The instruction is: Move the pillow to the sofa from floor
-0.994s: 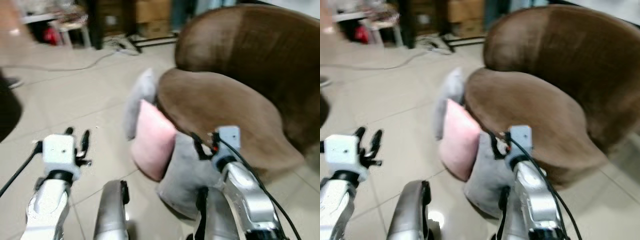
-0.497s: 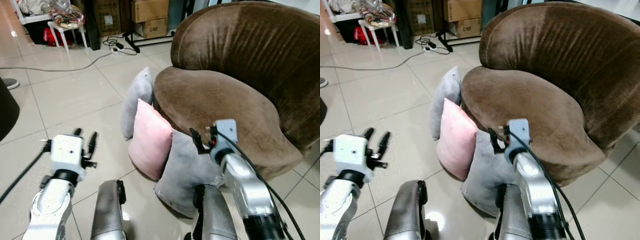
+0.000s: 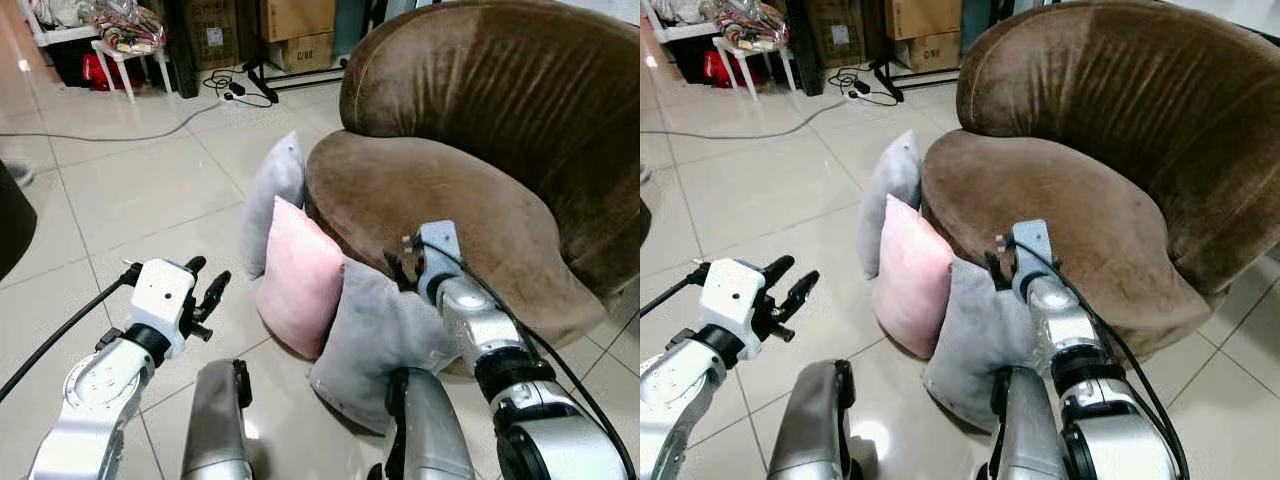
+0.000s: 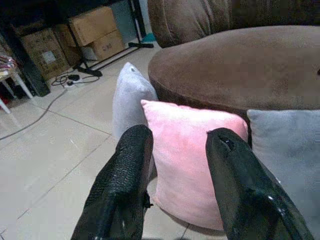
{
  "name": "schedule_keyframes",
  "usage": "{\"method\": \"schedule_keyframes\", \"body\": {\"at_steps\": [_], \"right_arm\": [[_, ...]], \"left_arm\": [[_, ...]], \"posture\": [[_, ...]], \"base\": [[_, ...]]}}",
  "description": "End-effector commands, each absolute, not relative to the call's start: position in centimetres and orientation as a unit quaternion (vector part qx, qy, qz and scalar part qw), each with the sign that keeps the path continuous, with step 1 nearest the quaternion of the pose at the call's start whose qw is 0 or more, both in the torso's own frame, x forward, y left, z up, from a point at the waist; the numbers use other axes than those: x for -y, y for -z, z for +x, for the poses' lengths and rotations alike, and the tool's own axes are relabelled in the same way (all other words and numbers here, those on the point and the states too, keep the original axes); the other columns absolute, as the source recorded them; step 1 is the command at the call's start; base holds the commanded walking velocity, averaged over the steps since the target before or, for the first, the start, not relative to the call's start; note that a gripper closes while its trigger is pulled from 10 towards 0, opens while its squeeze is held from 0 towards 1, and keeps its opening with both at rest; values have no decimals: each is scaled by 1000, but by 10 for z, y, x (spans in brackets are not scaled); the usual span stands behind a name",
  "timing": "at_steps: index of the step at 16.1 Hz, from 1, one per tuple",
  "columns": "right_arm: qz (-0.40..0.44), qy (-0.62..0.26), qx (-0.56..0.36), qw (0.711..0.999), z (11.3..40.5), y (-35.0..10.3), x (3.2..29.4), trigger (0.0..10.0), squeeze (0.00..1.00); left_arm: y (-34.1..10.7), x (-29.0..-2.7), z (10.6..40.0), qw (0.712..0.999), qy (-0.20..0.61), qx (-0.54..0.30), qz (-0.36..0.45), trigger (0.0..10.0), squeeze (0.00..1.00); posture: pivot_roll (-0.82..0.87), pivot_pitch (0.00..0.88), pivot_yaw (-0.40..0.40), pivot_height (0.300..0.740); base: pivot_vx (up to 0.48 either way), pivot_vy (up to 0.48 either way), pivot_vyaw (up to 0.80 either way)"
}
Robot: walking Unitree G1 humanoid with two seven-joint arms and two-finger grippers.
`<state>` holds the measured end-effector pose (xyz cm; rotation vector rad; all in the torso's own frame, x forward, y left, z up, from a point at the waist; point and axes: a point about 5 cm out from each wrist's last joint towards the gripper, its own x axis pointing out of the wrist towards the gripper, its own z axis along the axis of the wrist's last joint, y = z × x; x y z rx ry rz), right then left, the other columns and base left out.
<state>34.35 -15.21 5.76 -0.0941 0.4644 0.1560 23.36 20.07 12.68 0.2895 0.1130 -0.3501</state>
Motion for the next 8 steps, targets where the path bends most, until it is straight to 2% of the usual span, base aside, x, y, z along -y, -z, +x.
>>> {"method": "schedule_keyframes", "body": {"at_steps": [1, 3, 8], "right_arm": [[-36, -73, -237, 968, 346, -57, 157, 10000, 1000], [-28, -56, -250, 966, 347, -53, 164, 10000, 1000], [-33, -53, -239, 969, 355, -63, 170, 10000, 1000]], "left_arm": [[-131, -199, 231, 970, 189, -58, 143, 10000, 0], [-137, -199, 225, 968, 204, -59, 133, 10000, 0], [-144, -190, 206, 953, 272, -64, 119, 10000, 0]], "posture": [[114, 0, -81, 490], [96, 0, -81, 490], [66, 113, -102, 490]], "base": [[0, 0, 0], [0, 0, 0], [0, 0, 0]]}}
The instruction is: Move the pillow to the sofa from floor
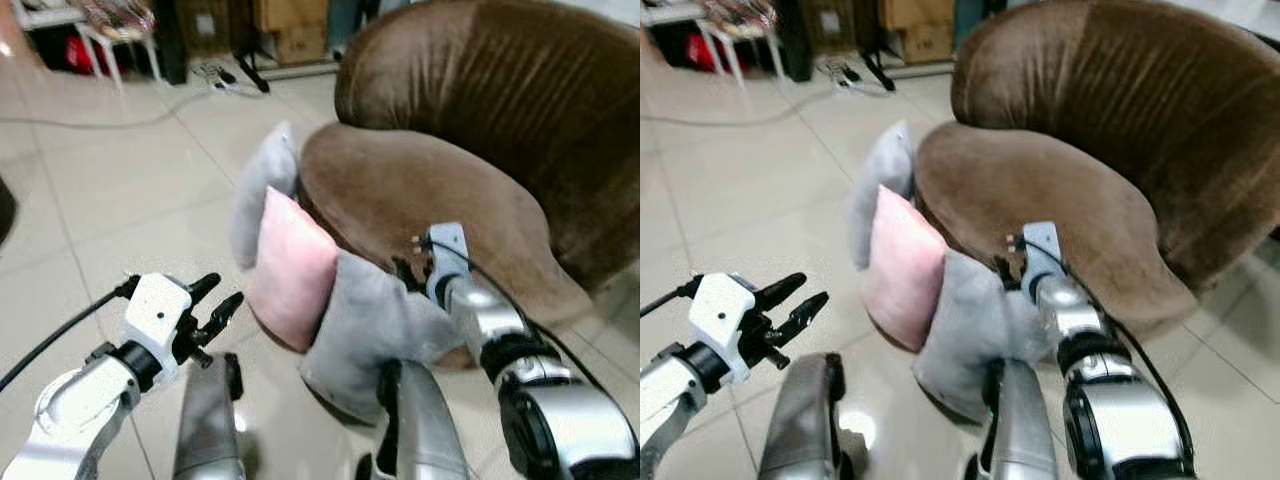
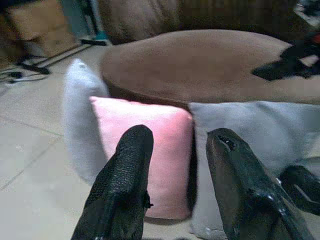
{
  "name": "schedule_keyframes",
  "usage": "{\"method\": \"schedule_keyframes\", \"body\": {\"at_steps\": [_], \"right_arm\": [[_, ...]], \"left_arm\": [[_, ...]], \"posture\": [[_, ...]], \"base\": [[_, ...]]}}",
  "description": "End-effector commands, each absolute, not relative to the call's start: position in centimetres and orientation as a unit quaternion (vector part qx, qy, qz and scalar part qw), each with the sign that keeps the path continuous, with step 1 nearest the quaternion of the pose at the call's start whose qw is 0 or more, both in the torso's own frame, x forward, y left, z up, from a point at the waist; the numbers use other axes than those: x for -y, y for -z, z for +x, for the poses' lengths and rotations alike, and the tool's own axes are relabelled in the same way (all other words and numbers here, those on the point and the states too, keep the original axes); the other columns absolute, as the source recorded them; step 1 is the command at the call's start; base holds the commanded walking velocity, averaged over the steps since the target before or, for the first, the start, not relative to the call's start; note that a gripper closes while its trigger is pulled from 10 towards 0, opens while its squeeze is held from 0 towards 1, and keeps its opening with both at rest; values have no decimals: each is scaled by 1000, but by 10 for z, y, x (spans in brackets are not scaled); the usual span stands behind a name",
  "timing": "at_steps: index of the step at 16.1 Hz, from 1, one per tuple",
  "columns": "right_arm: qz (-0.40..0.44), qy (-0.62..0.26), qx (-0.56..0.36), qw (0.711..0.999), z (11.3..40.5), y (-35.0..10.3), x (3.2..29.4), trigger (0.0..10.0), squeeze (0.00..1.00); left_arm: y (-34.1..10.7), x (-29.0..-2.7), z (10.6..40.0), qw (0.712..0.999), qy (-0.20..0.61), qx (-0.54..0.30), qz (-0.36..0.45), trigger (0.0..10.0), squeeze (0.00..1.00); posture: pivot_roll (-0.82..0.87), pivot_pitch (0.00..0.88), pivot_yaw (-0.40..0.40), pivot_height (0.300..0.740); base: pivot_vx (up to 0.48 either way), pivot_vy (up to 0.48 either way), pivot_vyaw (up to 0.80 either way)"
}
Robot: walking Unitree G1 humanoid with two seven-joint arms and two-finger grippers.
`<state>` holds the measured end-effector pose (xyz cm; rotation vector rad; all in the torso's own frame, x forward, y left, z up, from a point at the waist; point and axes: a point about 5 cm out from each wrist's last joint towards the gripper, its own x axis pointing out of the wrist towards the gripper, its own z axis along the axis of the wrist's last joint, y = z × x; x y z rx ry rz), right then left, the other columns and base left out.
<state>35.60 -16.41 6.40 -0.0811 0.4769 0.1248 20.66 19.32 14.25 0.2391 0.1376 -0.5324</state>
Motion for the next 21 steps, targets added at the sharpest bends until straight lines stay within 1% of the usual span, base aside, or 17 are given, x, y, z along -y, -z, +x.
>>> {"method": "schedule_keyframes", "body": {"at_steps": [1, 4, 6, 8, 11, 13, 14, 15, 16, 19, 20, 21], "right_arm": [[-35, -51, -241, 968, 356, -63, 170, 10000, 1000], [-50, -38, -264, 962, 350, -54, 177, 10000, 1000], [-50, -35, -269, 961, 348, -52, 179, 10000, 1000], [-63, -52, -276, 958, 347, -49, 175, 10000, 1000], [-65, -91, -307, 945, 339, -38, 166, 10000, 1000], [-74, -93, -317, 941, 336, -33, 160, 10000, 1000], [-79, -94, -322, 939, 334, -30, 155, 10000, 0], [-79, -94, -322, 939, 334, -30, 155, 10000, 0], [-80, -115, -325, 935, 332, -27, 146, 10000, 0], [-168, -206, -351, 898, 319, -13, 126, 10000, 0], [-190, -216, -357, 889, 316, -10, 123, 9020, 0], [-201, -217, -359, 885, 315, -9, 122, 6627, 0]], "left_arm": [[-146, -189, 202, 950, 280, -68, 115, 10000, 0], [-145, -182, 177, 943, 300, -94, 109, 10000, 0], [-144, -181, 173, 945, 290, -101, 108, 10000, 0], [-144, -183, 174, 950, 274, -104, 110, 10000, 0], [-146, -179, 164, 946, 286, -113, 99, 10000, 0], [-145, -176, 158, 944, 294, -122, 92, 10000, 0], [-146, -175, 153, 942, 297, -129, 90, 10000, 0], [-146, -175, 153, 942, 297, -129, 90, 10000, 0], [-147, -176, 148, 942, 295, -135, 87, 10000, 0], [-146, -174, 143, 939, 301, -145, 83, 10000, 0], [-146, -173, 143, 939, 302, -145, 82, 10000, 0], [-146, -172, 143, 938, 303, -145, 81, 10000, 0]], "posture": [[62, 132, -103, 490], [47, 156, -102, 490], [39, 170, -107, 490], [35, 201, -117, 490], [44, 229, -126, 490], [52, 247, -130, 490], [55, 253, -133, 490], [55, 253, -133, 490], [61, 249, -135, 490], [60, 244, -136, 490], [63, 244, -137, 490], [64, 243, -137, 490]], "base": [[0, 0, 0], [0, 0, 0], [0, 0, 0], [0, 0, 0], [0, 0, 0], [0, 0, 0], [0, 0, 0], [0, 0, 0], [0, 0, 0], [0, 0, 0], [0, 0, 0], [0, 0, 0]]}}
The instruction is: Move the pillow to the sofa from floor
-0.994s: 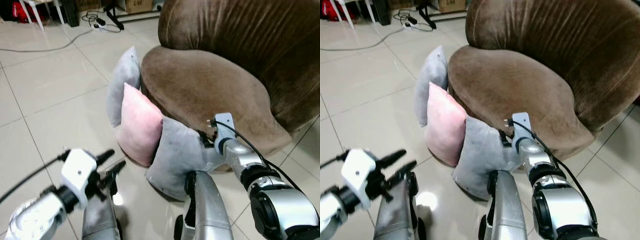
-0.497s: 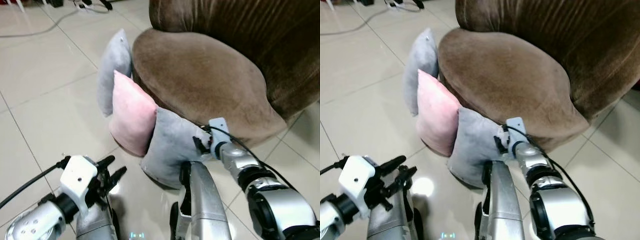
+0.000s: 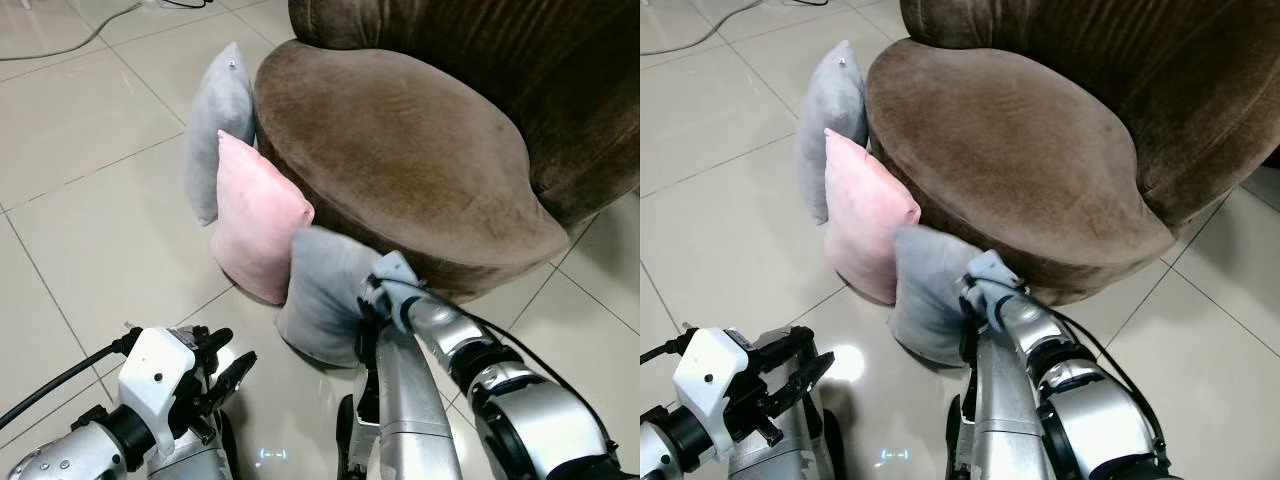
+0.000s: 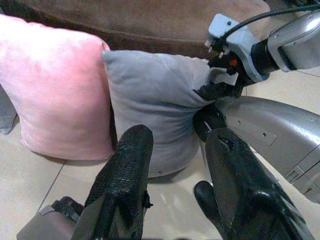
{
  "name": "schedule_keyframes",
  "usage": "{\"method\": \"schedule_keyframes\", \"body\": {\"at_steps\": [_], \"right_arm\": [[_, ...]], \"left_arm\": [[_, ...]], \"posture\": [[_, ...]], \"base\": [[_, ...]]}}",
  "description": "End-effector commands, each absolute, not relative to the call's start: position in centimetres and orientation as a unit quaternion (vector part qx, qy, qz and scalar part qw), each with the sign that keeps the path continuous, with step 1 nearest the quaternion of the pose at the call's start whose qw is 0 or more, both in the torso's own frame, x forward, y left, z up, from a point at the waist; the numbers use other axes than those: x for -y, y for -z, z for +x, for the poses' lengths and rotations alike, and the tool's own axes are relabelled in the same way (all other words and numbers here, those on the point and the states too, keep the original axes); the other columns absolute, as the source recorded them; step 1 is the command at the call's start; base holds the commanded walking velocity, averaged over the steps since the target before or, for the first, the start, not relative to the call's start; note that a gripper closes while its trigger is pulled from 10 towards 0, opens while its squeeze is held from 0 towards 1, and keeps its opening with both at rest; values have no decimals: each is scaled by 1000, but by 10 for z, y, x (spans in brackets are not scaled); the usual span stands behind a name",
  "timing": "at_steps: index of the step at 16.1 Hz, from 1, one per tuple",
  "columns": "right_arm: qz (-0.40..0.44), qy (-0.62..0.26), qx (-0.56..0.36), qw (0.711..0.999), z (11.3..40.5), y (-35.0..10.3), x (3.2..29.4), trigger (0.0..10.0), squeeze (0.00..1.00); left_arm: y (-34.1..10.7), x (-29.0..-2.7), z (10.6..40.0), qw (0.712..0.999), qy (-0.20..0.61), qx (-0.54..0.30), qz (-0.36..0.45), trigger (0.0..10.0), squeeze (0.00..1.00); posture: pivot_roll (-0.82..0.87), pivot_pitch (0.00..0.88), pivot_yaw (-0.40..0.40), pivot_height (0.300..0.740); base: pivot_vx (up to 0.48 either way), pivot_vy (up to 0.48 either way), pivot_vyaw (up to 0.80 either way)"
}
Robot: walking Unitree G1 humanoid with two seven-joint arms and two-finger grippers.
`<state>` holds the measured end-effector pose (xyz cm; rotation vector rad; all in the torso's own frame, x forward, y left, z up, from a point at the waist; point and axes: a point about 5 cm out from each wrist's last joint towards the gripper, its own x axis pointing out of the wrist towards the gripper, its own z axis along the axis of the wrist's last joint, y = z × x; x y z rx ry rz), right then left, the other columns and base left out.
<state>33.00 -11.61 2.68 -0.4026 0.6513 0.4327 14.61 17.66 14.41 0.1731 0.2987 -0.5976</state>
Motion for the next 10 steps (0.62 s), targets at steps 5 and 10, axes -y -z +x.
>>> {"method": "schedule_keyframes", "body": {"at_steps": [5, 10], "right_arm": [[-194, -195, -350, 895, 318, -12, 121, 0, 0], [-197, -192, -350, 896, 319, -13, 118, 0, 0]], "left_arm": [[-145, -171, 143, 937, 306, -150, 83, 10000, 0], [-144, -170, 143, 935, 311, -151, 82, 10000, 0]], "posture": [[66, 228, -139, 490], [68, 220, -140, 490]], "base": [[0, 0, 0], [0, 0, 0]]}}
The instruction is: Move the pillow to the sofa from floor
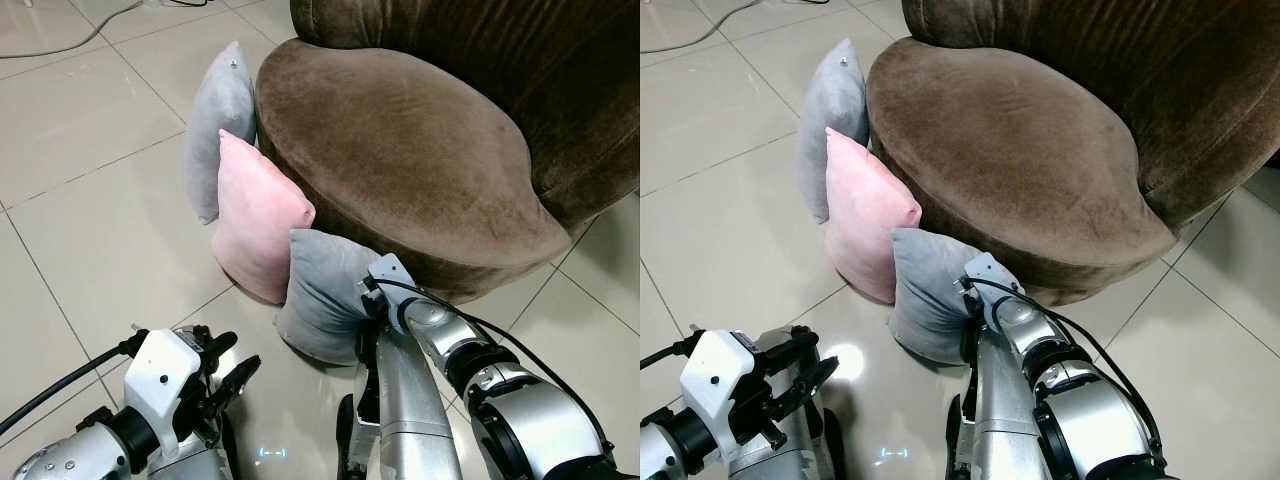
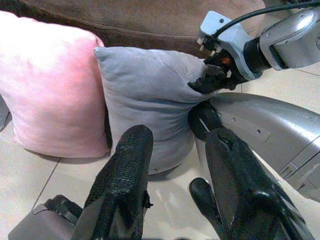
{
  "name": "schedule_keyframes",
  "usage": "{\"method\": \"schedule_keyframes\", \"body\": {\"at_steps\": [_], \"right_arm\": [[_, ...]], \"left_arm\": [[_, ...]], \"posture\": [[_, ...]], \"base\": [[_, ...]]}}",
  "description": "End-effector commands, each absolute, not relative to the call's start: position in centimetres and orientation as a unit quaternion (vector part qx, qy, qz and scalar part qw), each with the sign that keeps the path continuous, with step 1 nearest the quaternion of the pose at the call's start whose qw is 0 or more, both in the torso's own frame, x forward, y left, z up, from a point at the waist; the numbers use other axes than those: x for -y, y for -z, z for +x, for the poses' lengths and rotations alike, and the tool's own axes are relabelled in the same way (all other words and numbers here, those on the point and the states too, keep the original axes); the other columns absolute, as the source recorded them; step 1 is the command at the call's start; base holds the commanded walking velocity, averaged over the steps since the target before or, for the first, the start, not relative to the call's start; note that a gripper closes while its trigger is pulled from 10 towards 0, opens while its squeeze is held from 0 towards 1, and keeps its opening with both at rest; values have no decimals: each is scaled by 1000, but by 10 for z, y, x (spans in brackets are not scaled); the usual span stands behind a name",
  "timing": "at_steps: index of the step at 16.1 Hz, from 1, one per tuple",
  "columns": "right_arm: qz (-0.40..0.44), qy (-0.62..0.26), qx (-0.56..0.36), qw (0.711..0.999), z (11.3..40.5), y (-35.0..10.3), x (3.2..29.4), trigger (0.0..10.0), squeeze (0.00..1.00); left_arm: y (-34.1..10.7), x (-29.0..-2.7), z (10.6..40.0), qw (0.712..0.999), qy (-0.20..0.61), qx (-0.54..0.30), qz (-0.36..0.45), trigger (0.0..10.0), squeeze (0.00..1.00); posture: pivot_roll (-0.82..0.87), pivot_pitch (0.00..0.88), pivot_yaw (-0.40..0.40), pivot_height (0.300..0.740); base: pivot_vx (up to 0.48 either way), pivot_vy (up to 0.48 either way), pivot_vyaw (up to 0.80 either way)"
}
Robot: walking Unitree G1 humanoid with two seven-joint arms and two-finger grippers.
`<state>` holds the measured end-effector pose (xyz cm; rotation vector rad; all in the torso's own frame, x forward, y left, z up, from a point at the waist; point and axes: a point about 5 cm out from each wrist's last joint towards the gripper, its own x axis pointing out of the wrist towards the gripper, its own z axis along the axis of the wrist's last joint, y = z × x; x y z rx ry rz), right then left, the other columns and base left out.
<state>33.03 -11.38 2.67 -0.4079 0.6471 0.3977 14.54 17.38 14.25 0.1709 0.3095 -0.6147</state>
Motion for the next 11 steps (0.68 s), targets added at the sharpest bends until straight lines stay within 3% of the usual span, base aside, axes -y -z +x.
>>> {"method": "schedule_keyframes", "body": {"at_steps": [1, 11], "right_arm": [[-195, -192, -349, 896, 319, -13, 118, 0, 0], [-189, -193, -345, 899, 321, -16, 116, 0, 0]], "left_arm": [[-144, -170, 143, 935, 311, -151, 81, 10000, 0], [-142, -167, 144, 935, 312, -151, 80, 10000, 0]], "posture": [[68, 218, -140, 490], [74, 199, -144, 490]], "base": [[0, 0, 0], [0, 0, 0]]}}
